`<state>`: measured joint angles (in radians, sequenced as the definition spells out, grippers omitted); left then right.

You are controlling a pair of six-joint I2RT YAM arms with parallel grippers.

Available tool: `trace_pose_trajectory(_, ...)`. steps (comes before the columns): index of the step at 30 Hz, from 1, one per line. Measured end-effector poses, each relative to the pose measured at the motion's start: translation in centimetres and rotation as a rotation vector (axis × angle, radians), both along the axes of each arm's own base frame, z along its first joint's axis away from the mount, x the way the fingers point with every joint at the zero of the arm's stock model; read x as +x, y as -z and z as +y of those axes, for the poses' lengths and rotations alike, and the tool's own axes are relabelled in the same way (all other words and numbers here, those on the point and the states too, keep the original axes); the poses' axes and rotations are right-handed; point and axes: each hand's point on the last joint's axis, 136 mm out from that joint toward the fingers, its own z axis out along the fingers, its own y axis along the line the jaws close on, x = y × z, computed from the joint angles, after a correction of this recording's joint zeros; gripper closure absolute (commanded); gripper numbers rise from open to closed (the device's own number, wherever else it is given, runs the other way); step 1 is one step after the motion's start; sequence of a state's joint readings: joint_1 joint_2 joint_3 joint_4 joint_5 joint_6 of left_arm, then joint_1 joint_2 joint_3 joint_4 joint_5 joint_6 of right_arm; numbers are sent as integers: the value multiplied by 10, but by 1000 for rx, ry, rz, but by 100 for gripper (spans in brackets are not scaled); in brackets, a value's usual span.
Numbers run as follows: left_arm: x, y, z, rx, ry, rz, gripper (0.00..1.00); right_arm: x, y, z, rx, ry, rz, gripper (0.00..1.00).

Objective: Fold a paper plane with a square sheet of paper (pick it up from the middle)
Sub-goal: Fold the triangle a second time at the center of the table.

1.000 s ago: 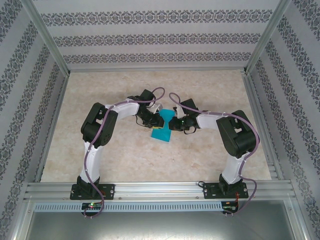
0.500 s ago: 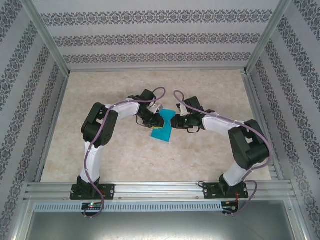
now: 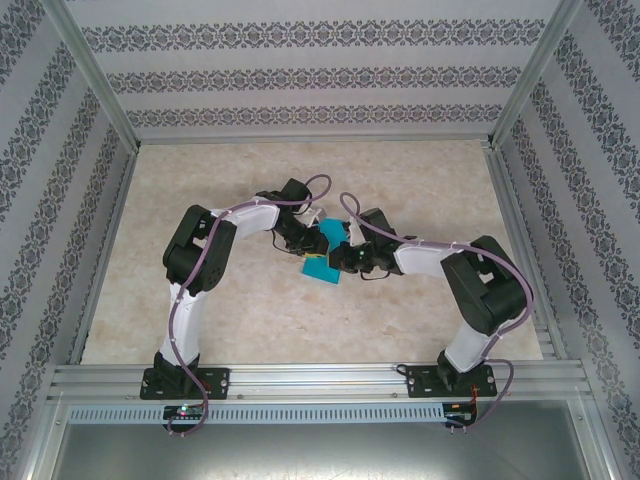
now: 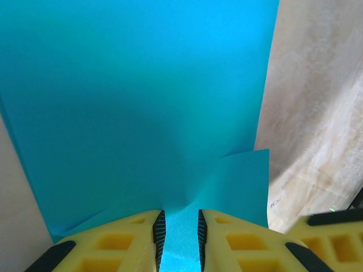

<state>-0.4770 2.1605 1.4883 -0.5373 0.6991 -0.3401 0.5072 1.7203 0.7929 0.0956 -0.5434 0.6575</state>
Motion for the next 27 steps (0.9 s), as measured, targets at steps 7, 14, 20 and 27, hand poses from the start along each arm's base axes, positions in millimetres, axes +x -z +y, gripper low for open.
trace_pose_trajectory(7, 0, 0, 0, 0, -1, 2, 72, -3, 15, -2, -9, 7, 29, 93)
trace_pose_trajectory(14, 0, 0, 0, 2, -1, 7, 72, -7, 20, -3, -17, 4, 39, 93)
trace_pose_trajectory(20, 1, 0, 0, 2, -1, 8, 71, -12, 21, 0, -24, -16, 35, 94)
trace_pose_trajectory(27, 0, 1, 0, 4, 0, 12, 72, -21, 11, 1, -9, -22, 18, 94)
